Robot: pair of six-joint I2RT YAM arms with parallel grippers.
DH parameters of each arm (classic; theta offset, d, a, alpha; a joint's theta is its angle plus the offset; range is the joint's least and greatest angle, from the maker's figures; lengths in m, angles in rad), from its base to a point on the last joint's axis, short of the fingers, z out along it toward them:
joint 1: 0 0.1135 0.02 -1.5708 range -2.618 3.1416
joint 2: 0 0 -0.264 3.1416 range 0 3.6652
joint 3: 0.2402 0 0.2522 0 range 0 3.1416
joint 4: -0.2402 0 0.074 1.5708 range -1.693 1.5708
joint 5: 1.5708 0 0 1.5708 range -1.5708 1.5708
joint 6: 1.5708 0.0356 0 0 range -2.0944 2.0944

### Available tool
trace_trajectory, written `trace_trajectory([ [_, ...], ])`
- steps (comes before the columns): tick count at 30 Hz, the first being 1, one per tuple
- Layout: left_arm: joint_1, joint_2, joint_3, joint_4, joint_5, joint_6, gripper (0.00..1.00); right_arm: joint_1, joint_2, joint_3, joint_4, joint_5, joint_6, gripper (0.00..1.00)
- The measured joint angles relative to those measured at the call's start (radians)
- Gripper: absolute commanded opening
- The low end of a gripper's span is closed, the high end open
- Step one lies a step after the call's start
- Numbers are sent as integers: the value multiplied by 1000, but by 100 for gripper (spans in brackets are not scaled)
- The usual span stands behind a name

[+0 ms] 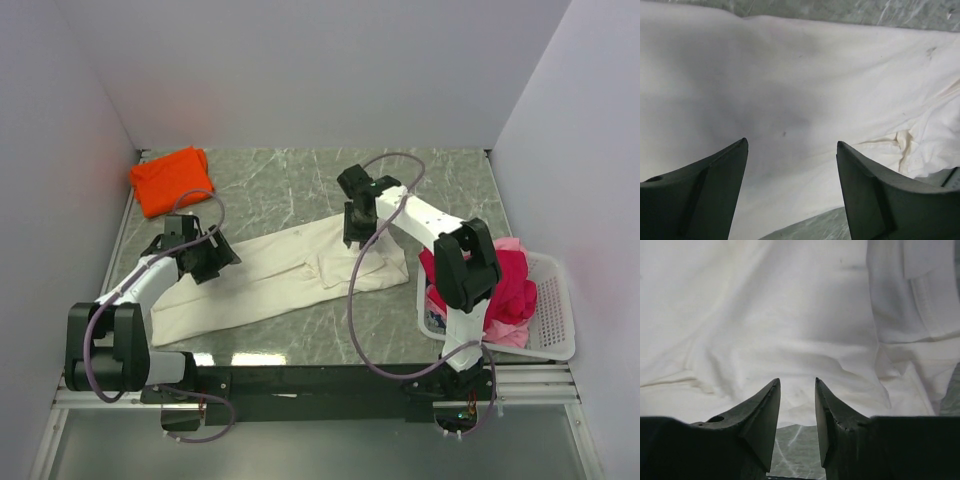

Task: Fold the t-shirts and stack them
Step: Fold the tshirt

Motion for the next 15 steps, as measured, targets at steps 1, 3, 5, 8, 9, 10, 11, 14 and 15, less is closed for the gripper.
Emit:
trace_trajectory([
  [1,0,-2,6,-4,1,-3,77,-3,-7,26,-7,0,-3,41],
  [3,0,0,18,-5,1,-6,77,-13,-28,68,-17,3,-7,41],
  [5,0,12,32,-4,1,-6,77,-25,-51,87,-26,11,-11,41],
  [8,0,52,47,6,1,-6,77,-36,-77,83,-53,37,-15,42],
  [9,0,68,47,10,1,-6,77,-39,-82,72,-53,45,-15,42],
  [10,0,78,47,11,1,-6,77,-42,-87,51,-54,55,-15,42],
  [11,0,92,47,10,1,-5,77,-48,-95,17,-53,64,-15,42],
  [14,0,117,47,11,2,-5,77,-59,-105,-74,-61,80,-14,44],
  [15,0,121,47,13,3,-5,77,-65,-108,-106,-60,83,-14,44],
])
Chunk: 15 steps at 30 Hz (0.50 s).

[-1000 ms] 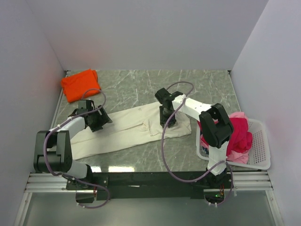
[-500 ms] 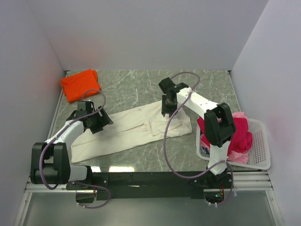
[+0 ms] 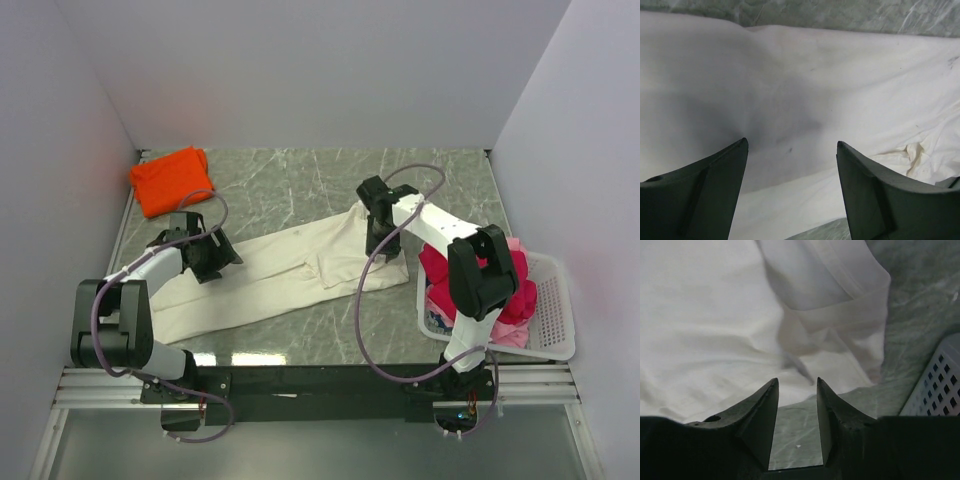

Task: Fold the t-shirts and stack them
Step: Fold the tshirt

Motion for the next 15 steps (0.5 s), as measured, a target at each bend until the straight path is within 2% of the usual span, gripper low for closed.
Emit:
trace_trajectory([
  [8,0,18,0,21,2,2,77,-66,-35,-157,34,-4,1,44],
  [15,0,20,0,28,4,2,77,-88,-55,-178,91,-63,5,44],
])
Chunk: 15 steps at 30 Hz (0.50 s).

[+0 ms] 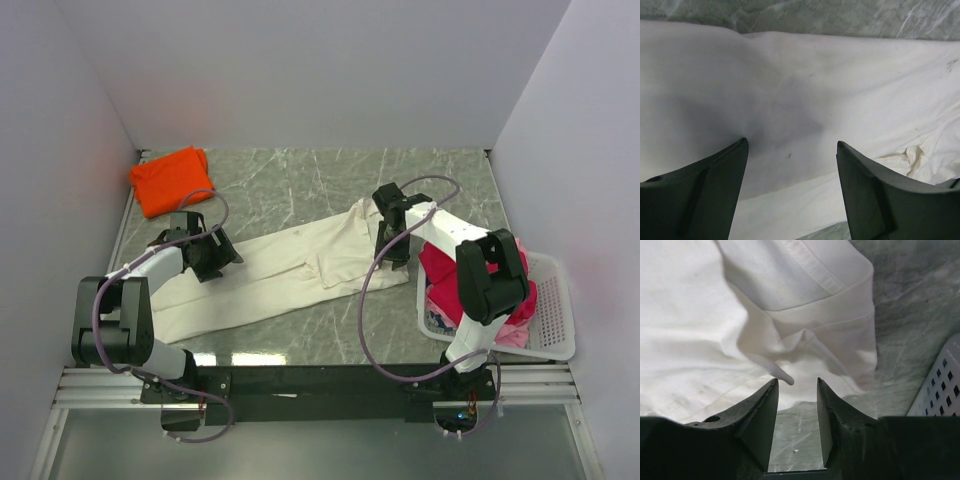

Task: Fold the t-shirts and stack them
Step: Fold the tshirt

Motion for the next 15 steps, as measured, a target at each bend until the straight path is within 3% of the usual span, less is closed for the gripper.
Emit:
trace_trajectory([
  [10,0,6,0,9,1,0,77,-12,-18,0,34,-52,3,42],
  [15,0,7,0,11,1,0,77,-19,-15,0,56,-77,2,29],
])
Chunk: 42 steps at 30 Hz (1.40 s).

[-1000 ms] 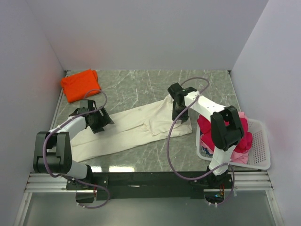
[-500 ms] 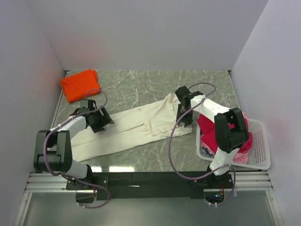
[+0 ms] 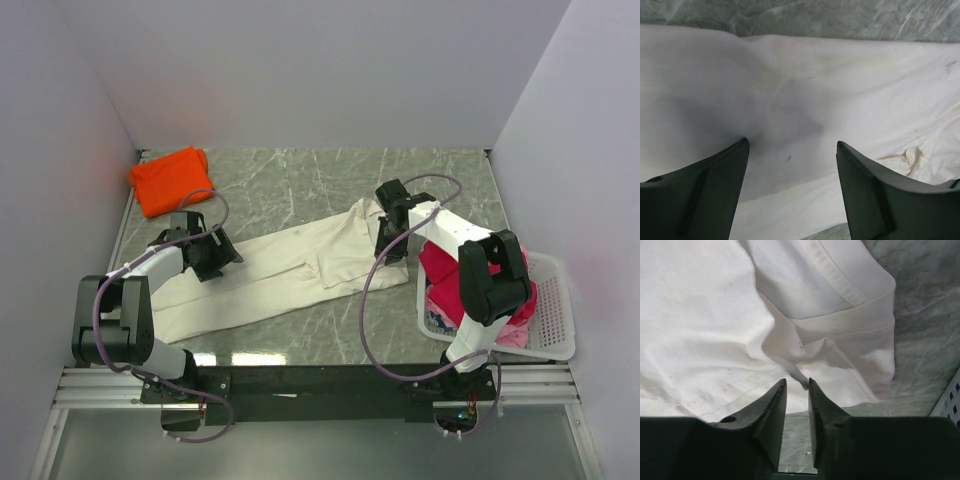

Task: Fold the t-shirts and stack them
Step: Fold the tshirt

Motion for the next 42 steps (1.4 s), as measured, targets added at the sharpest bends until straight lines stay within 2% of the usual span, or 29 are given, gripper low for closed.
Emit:
trace_trajectory([
  [1,0,0,0,0,0,0,77,-1,0,0,5,-10,0,27],
  [6,0,6,5,3,2,0,77,-5,8,7,14,-38,-2,0],
  [15,0,8,5,5,2,0,77,-8,8,47,-17,-74,-2,0],
  [24,0,13,5,19,3,0,77,-8,-92,55,-49,-140,35,0],
  [42,0,23,5,46,15,0,77,-8,-266,-85,-62,-227,105,0],
])
